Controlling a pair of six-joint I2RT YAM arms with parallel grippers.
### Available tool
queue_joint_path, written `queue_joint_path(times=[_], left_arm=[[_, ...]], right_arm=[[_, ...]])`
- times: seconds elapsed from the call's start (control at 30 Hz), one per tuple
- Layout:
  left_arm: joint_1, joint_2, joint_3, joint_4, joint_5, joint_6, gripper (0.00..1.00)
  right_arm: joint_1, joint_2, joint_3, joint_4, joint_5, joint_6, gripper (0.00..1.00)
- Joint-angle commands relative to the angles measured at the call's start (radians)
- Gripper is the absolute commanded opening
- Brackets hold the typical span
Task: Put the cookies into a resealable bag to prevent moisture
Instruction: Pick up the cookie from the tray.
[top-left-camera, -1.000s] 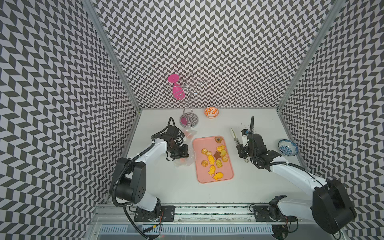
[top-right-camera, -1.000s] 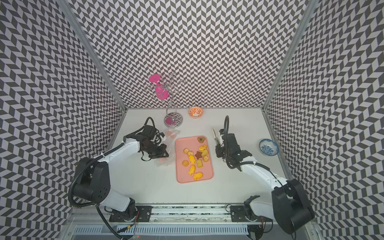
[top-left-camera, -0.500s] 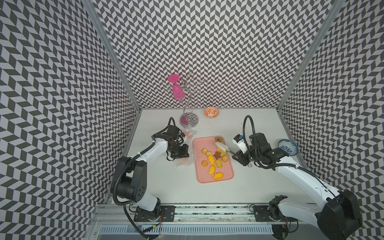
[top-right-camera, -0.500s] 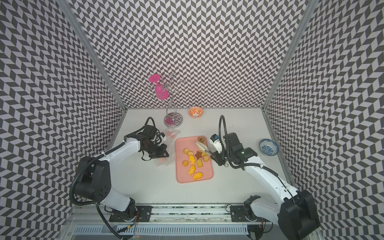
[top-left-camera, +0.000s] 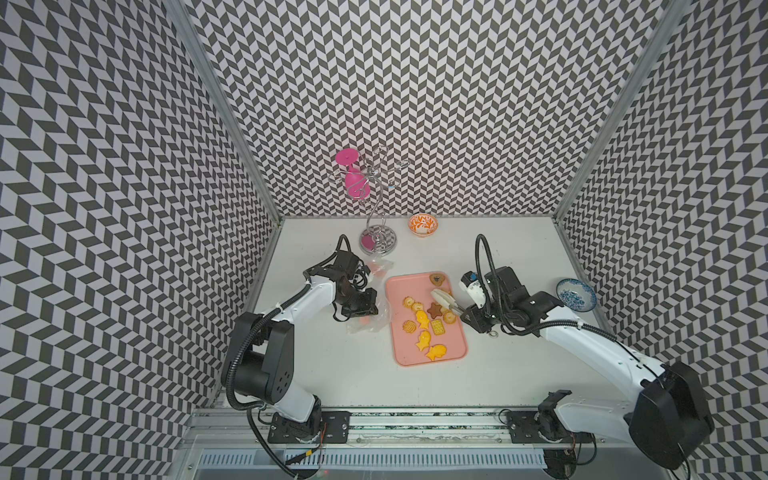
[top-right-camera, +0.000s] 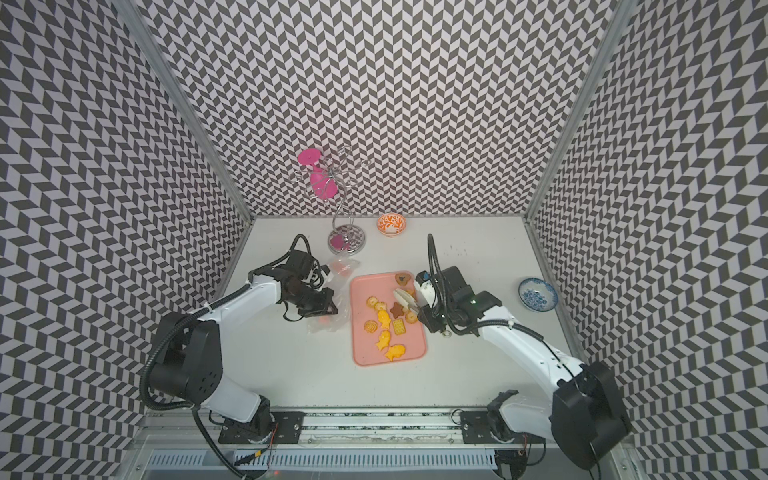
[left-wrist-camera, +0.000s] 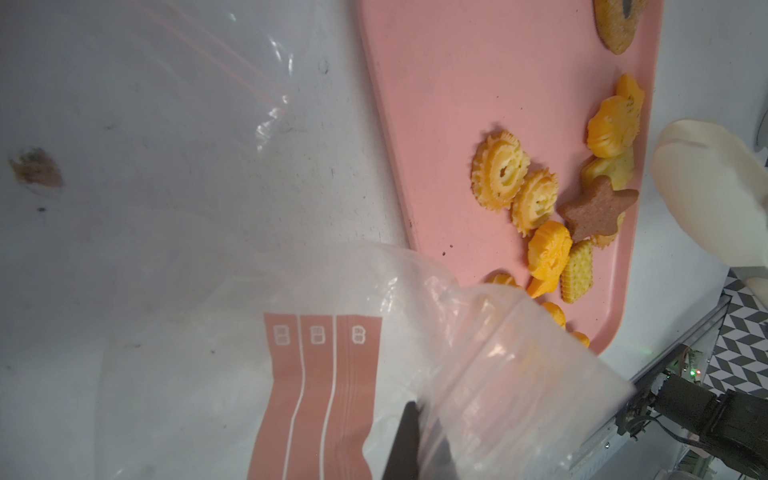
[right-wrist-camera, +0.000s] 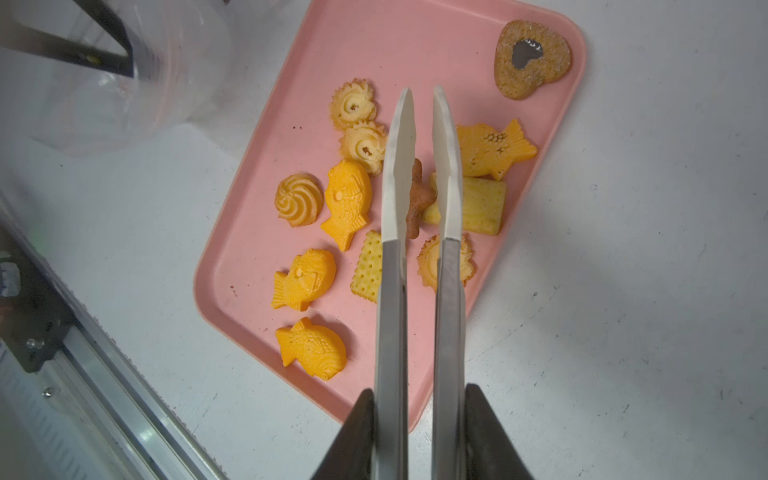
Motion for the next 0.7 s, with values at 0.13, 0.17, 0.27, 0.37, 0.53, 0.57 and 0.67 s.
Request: queue_joint_path(times=[0.13,0.17,0.27,0.37,0.53,0.57,0.67], left_arm=[[0.0,0.016,0.029,-0.001,0.005,0.019,0.0],[-0.002,0.017,0.028,0.0,0.007,0.021,0.0],[-0.007,0.027,0.026,0.001,0.008,0.027,0.0],[-0.012,0.036,0.029,0.002,0.011,0.03,0.0],[-0.016,0.042,0.027,0.009,0.013,0.037,0.0],[-0.016,0.041,0.023,0.01,0.011,0.037,0.0],[-0.016,0.035,0.012,0.015,0.011,0.037,0.0]], right_arm=[[0.021,-0.035,-0.015,0.063,-0.004,0.252,0.31],[0.025,-0.057,-0.03,0.06,0.014,0.274,0.31],[0.037,-0.127,-0.073,0.062,0.023,0.326,0.33],[0.038,-0.176,-0.122,0.055,0.027,0.341,0.37],[0.039,-0.199,-0.156,0.09,-0.001,0.33,0.43],[0.038,-0.19,-0.163,0.1,-0.01,0.325,0.43],[0.039,-0.152,-0.164,0.117,-0.058,0.303,0.42]])
